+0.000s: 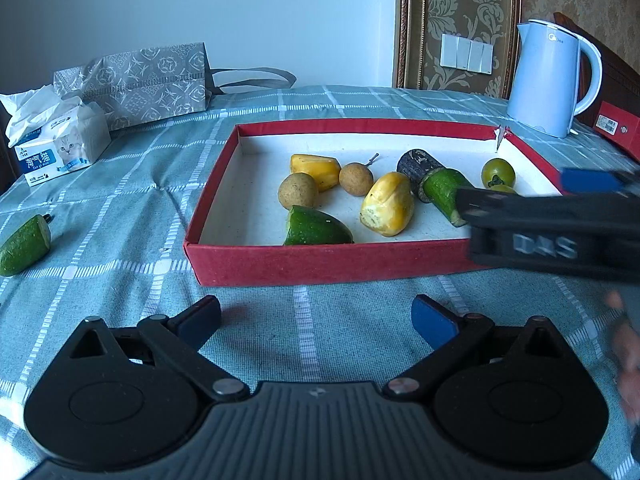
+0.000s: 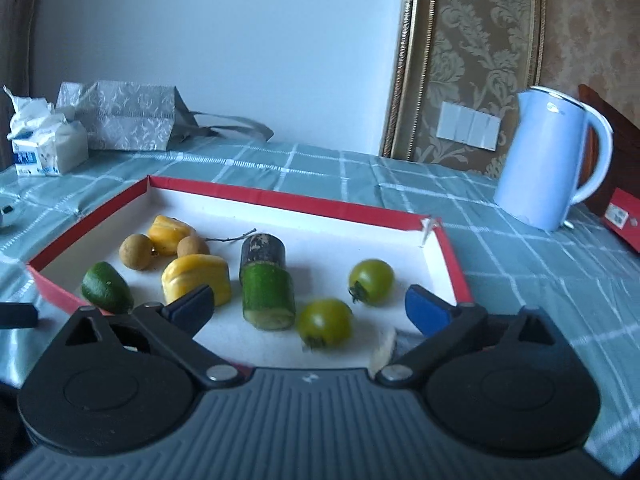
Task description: Organize fruits
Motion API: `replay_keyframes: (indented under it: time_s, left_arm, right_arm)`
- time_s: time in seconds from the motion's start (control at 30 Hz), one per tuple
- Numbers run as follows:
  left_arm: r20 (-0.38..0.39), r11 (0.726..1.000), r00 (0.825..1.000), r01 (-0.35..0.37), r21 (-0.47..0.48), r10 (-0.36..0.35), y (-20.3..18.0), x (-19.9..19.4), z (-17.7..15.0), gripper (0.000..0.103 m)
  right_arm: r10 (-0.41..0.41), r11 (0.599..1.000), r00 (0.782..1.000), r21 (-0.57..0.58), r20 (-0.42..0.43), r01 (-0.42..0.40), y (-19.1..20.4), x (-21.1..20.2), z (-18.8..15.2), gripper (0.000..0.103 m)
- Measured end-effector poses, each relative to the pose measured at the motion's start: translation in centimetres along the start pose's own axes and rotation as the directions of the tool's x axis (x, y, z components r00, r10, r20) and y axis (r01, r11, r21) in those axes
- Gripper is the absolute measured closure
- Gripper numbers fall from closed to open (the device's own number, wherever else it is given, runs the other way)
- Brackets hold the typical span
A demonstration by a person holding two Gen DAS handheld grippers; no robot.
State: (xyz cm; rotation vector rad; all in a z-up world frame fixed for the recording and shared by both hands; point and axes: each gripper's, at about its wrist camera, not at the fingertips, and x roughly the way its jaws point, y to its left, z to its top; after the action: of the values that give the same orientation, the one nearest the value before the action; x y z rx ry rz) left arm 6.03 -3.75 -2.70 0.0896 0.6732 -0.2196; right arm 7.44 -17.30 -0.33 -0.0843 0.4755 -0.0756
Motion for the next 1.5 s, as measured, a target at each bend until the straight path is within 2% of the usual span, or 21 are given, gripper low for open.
replay_keyframes:
  time_s: [0.33,0.47,0.6,0.8,1.07,1.5]
  left_arm:
    - [0.002,1.000,1.000,-0.006,0.005,0.006,-0.1,-0.1,0.1,0.001]
    - [0.010,0.999,0.999,-0.043,-0.007,0.043,-0.1,-0.5,0.1,0.001]
    - [0.016,0.995,0.999,-0.029,-0.098,0.031,0.7,-1.7,0.0,0.001]
    - [0.036,0.982,0.996,-0.074,-0.173,0.081,1.1,-3.9,-0.5,0.001]
    - [0.075,0.984,0.988,-0.123,-0.128,0.133,-0.2,-6.6,-0.8,0.001]
    - [0.145,0.987,0.976,-0.157,-0.041,0.161,-2.6,-9.6,-0.1,0.001]
  right_arm:
    - [-0.078,0.989,0.995,0.134,0.069,0.068,-2.7,-5.1,-3.5,0.000]
    - [-0.117,0.983,0.989,0.153,0.092,0.102,-3.0,-6.5,-4.3,0.000]
    - [-0.154,0.977,0.982,0.167,0.110,0.134,-3.2,-7.4,-4.5,0.000]
    - [-0.177,0.965,0.978,0.212,0.108,0.152,-4.0,-8.4,-4.6,0.000]
    - [-0.209,0.966,0.973,0.176,0.103,0.189,-3.0,-9.1,-4.0,0.000]
    - [-0.243,0.965,0.963,0.134,0.121,0.226,-2.1,-9.6,-3.3,0.000]
